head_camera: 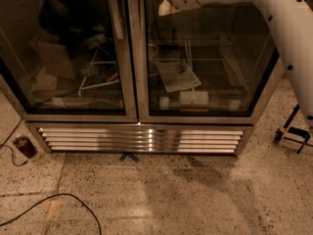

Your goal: Pick orange can from middle drawer and place on counter

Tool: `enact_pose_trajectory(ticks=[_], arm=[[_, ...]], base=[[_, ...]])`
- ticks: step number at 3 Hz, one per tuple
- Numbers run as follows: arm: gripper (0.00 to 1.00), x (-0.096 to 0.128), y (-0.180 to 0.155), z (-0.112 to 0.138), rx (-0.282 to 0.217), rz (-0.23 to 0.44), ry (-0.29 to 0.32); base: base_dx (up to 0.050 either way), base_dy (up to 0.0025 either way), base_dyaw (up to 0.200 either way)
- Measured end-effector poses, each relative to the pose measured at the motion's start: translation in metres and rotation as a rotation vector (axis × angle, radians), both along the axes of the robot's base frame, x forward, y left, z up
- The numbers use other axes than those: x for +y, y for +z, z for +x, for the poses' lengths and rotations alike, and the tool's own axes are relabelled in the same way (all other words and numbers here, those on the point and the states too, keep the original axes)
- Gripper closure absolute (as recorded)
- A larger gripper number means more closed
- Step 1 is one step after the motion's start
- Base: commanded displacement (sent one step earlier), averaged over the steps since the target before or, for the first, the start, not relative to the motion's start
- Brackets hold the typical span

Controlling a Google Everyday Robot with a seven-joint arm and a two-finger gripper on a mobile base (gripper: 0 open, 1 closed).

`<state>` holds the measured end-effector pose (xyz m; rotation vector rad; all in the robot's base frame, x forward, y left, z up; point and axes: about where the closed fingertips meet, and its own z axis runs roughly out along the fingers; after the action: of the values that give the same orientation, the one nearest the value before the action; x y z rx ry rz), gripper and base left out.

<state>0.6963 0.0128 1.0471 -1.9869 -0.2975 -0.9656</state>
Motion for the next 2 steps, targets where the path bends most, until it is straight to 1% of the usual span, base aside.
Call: enact_pose_trajectory(ticks=[2], arm=[[0.69,0.0,0.0,0.0,0.0,0.0,0.0]], base=[[0.0,0.0,0.0]])
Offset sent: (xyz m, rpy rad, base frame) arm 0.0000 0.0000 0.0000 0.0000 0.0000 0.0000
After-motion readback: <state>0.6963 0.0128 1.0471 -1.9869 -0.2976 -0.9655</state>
